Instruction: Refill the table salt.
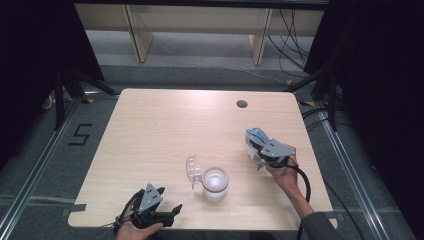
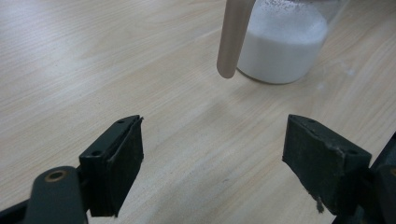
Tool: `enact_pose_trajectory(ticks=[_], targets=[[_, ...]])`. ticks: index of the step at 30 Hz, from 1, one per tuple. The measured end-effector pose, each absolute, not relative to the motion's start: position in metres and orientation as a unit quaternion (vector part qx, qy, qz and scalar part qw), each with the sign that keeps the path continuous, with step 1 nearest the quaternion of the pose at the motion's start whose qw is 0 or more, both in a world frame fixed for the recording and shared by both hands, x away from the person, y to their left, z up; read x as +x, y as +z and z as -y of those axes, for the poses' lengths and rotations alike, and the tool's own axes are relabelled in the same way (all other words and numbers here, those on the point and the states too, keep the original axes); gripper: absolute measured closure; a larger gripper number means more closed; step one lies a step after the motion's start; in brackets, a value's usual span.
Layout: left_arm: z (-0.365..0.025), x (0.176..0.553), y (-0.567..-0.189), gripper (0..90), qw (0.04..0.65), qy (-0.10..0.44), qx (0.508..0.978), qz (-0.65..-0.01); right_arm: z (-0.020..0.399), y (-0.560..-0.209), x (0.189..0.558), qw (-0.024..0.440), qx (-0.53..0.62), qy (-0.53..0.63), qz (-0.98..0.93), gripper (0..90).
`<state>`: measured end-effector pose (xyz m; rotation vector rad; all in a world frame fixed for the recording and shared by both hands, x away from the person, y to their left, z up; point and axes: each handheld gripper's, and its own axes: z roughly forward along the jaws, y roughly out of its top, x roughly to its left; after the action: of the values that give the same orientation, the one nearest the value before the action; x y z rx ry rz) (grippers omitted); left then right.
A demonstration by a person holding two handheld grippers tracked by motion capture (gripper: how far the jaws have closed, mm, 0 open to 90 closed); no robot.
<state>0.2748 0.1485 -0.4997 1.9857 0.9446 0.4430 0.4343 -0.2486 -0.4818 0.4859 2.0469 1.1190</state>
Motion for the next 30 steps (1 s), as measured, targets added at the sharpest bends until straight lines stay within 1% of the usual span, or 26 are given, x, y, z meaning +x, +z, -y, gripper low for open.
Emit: enact_pose_trajectory(ticks=[2, 4, 5, 6, 8, 9, 10, 11, 12, 17, 18, 20, 21, 26, 27, 30], targets=[[-0.149, 0.275, -0.499, 19.7, 0.432, 0.181, 0.798, -0.378, 0.253, -0.483, 0.436, 0.368, 0.198, 0.445, -0.792, 85.7], [-0.149, 0.275, -0.499, 19.7, 0.432, 0.181, 0.798, -0.378, 0.254, -0.482, 0.437, 0.367, 0.205, 0.448, -0.789, 81.0], [-0.149, 0.275, -0.499, 19.7, 0.432, 0.181, 0.798, -0.378, 0.254, -0.482, 0.437, 0.367, 0.205, 0.448, -0.789, 81.0], [-0.151, 0.275, -0.498, 19.7, 0.424, 0.184, 0.805, -0.372, 0.255, -0.482, 0.436, 0.367, 0.215, 0.448, -0.786, 77.0], [-0.149, 0.275, -0.499, 19.7, 0.432, 0.179, 0.799, -0.378, 0.254, -0.48, 0.434, 0.368, 0.214, 0.447, -0.787, 72.6], [-0.149, 0.275, -0.499, 19.7, 0.433, 0.181, 0.798, -0.377, 0.254, -0.479, 0.433, 0.37, 0.22, 0.445, -0.785, 67.7], [-0.15, 0.276, -0.499, 19.7, 0.426, 0.184, 0.804, -0.373, 0.254, -0.479, 0.434, 0.376, 0.222, 0.446, -0.781, 65.0], [-0.149, 0.275, -0.499, 19.6, 0.432, 0.182, 0.798, -0.379, 0.254, -0.478, 0.433, 0.367, 0.229, 0.446, -0.783, 62.7], [-0.149, 0.275, -0.499, 19.7, 0.434, 0.179, 0.797, -0.379, 0.255, -0.478, 0.433, 0.374, 0.229, 0.447, -0.779, 58.7], [-0.149, 0.275, -0.499, 19.6, 0.434, 0.181, 0.798, -0.378, 0.255, -0.475, 0.43, 0.371, 0.239, 0.453, -0.775, 42.4], [-0.148, 0.275, -0.499, 19.6, 0.436, 0.18, 0.796, -0.379, 0.255, -0.475, 0.428, 0.365, 0.248, 0.455, -0.774, 39.0], [-0.15, 0.275, -0.499, 19.6, 0.43, 0.184, 0.8, -0.377, 0.255, -0.474, 0.428, 0.369, 0.242, 0.458, -0.771, 37.5], [-0.149, 0.275, -0.499, 19.6, 0.437, 0.18, 0.795, -0.38, 0.256, -0.473, 0.427, 0.367, 0.241, 0.456, -0.774, 35.5], [-0.149, 0.275, -0.499, 19.6, 0.437, 0.181, 0.795, -0.38, 0.261, -0.471, 0.418, 0.373, 0.257, 0.47, -0.758, 31.3], [-0.149, 0.275, -0.499, 19.6, 0.437, 0.181, 0.795, -0.38, 0.262, -0.47, 0.417, 0.377, 0.254, 0.472, -0.755, 31.2], [-0.149, 0.275, -0.499, 19.6, 0.436, 0.179, 0.797, -0.378, 0.265, -0.468, 0.411, 0.372, 0.259, 0.48, -0.751, 31.4]])
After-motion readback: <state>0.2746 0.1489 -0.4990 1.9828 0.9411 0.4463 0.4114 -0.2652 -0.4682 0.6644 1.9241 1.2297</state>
